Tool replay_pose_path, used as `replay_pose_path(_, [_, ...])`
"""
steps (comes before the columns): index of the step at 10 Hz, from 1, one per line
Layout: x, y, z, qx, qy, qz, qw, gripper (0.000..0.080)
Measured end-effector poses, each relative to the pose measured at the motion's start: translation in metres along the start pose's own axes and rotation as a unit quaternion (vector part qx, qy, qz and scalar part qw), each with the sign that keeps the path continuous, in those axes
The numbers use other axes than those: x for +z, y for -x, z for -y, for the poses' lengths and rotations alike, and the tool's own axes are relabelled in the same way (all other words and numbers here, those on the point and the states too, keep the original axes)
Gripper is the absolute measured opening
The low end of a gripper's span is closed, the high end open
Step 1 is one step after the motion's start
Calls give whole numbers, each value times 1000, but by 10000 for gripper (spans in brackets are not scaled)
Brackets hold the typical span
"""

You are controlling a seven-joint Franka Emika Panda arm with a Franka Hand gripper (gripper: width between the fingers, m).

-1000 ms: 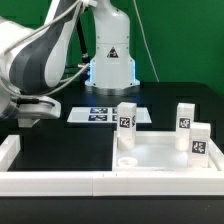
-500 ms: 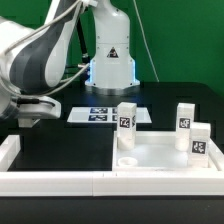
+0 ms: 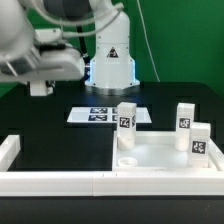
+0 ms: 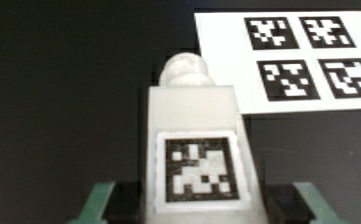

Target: Assemble square table

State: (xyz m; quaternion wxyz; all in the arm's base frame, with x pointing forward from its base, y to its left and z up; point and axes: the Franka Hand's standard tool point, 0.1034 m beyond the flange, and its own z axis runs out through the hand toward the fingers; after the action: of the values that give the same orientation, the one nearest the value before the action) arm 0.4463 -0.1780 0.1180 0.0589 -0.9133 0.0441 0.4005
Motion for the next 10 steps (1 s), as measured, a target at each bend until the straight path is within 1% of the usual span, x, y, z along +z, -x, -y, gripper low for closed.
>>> replay_pose_path(1, [0, 4, -13, 15, -11, -31, 999, 290])
replay_pose_path(2, [1, 0, -14, 13, -5, -68, 998, 290])
replay_pose_path(3, [0, 0, -12, 9, -1, -91, 996, 290])
replay_pose_path(4, [-8, -7, -11, 22, 1, -131, 991, 290])
replay_pose_path(5, [-33, -16, 16, 54, 7, -190, 980, 290])
replay_pose_path(6, [-67, -23, 58, 66, 16, -252, 965, 290])
replay_pose_path(7, [-86, -33, 86, 83, 20, -292, 953, 290])
replay_pose_path(8, [-101, -41, 105, 118, 13, -314, 942, 290])
replay_pose_path(9, [-126, -53, 128, 155, -19, -354, 922, 290])
replay_pose_path(10, [-142, -63, 139, 168, -59, -402, 898, 290])
